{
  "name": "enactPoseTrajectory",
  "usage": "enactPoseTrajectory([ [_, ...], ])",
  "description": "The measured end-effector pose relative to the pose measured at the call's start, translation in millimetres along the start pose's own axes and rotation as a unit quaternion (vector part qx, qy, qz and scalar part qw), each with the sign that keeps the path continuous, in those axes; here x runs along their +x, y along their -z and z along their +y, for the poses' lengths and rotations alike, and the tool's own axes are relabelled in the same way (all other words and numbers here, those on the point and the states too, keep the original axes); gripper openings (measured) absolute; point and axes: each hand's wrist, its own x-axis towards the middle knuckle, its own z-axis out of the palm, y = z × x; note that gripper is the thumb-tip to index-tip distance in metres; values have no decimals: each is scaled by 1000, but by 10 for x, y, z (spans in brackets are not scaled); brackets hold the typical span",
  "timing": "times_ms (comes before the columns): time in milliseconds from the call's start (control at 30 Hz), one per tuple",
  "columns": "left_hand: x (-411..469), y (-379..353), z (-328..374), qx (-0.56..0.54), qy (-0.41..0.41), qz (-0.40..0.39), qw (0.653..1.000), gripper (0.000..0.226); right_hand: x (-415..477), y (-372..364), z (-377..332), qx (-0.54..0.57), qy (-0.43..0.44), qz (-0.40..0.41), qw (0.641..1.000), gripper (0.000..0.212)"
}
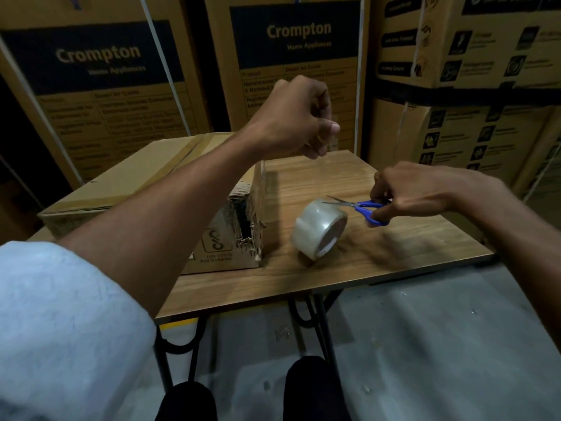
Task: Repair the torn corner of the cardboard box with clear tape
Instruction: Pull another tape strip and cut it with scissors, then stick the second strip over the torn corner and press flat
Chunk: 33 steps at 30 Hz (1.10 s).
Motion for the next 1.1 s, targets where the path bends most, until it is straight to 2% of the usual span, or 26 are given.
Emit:
enactPoseTrajectory([
  [300,21,-22,37,3,-3,-7,1000,13,180,7,-164,7,42,46,998,28],
  [433,38,33,87,4,-11,36,999,11,210,-21,-157,-24,37,56,997,31],
  [567,53,97,116,-15,8,58,998,12,212,-54,16,-22,-21,57,998,23],
  [667,20,75,65,-38,40,63,996,14,255,-165,255,-31,-115,90,989,20],
  [800,-29,60,-56,-141,104,79,981,10,266,-558,418,12,-224,75,972,13],
  [933,-80,76,-104,-243,144,107,953,7,275,-774,422,3,-243,136,960,17],
  [1033,-137,96,-99,-257,145,107,949,7,252,-708,399,3,-238,130,963,13],
  [1100,-181,113,-91,-267,140,103,948,8,201,-619,350,-13,-242,203,949,10],
])
